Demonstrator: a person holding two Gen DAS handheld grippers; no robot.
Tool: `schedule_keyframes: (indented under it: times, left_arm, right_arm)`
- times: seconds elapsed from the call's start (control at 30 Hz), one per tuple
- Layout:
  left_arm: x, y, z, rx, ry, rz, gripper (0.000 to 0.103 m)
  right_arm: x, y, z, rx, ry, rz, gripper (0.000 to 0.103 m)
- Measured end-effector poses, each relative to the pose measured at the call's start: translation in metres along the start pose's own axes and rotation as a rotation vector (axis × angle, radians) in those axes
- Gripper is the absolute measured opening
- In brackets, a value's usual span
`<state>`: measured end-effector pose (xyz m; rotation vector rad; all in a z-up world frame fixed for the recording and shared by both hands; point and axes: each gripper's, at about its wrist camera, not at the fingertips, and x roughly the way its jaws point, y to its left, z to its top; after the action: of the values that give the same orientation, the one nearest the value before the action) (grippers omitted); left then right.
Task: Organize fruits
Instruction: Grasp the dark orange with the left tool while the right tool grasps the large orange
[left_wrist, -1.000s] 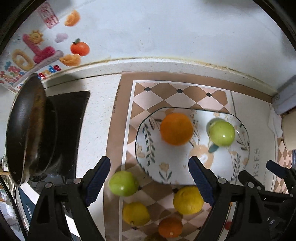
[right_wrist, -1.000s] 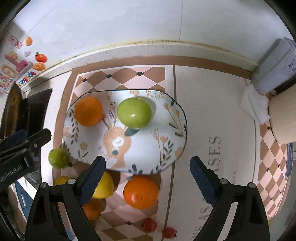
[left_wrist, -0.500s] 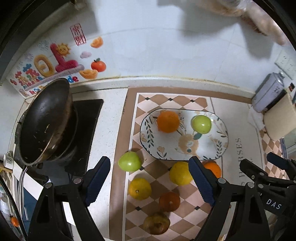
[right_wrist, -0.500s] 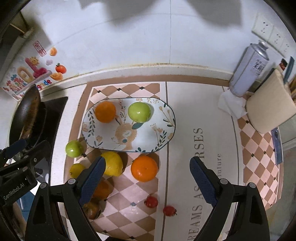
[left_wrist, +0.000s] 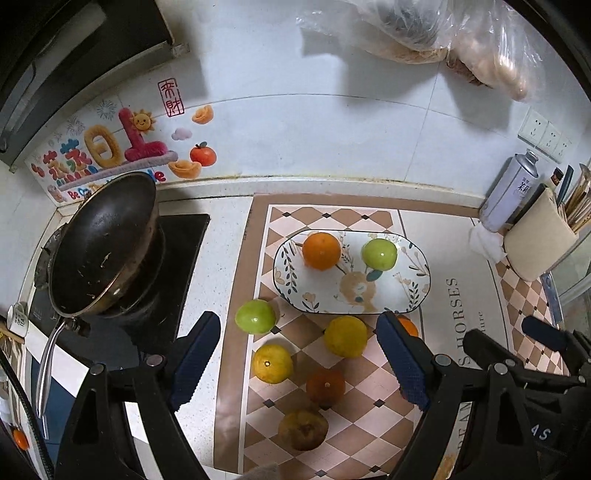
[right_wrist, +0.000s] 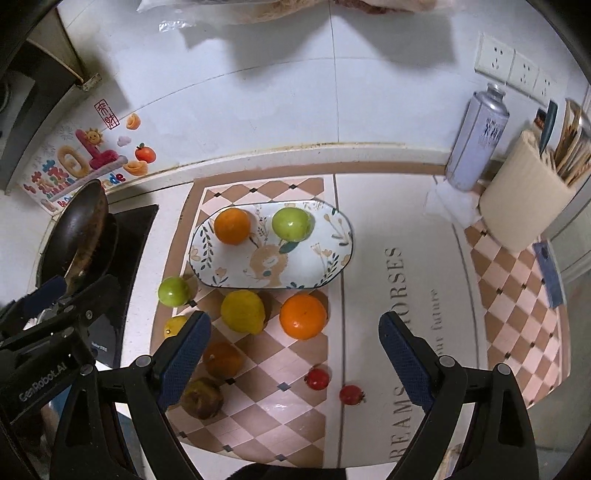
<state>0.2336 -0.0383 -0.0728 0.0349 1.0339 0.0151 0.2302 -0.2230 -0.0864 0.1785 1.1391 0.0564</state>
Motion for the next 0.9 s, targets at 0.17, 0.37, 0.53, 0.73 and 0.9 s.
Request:
schedule_keyframes:
  times: [0.17, 0.37, 0.53, 0.73, 0.9]
  left_arm:
    - [0.030, 0.004, -0.009, 0.008, 0.078, 0.016, 0.097]
    - [0.097, -0.001, -0.040, 0.036, 0.287, 0.028, 0.097]
    - [0.142, -0.020, -0.066, 0.109, 0.402, 0.024, 0.097]
    - [0.177, -0.045, -0.078, 0.240, 0.453, 0.068, 0.091]
    - [0.174, -0.062, -0.075, 0.335, 0.395, 0.060, 0.076]
  right_arm:
    - [0.030, -0.011, -0.007, 0.040, 0.067, 0.040, 0.094]
    - [0.097, -0.032, -0.017, 0.086, 0.194, 0.054, 0.094]
    - [0.145, -0.043, -0.028, 0.089, 0.277, 0.052, 0.091]
    - [0.183, -0.047, -0.024, 0.120, 0.317, 0.098, 0.087]
    - [0.214, -0.041, -0.016, 0.114, 0.336, 0.107, 0.075]
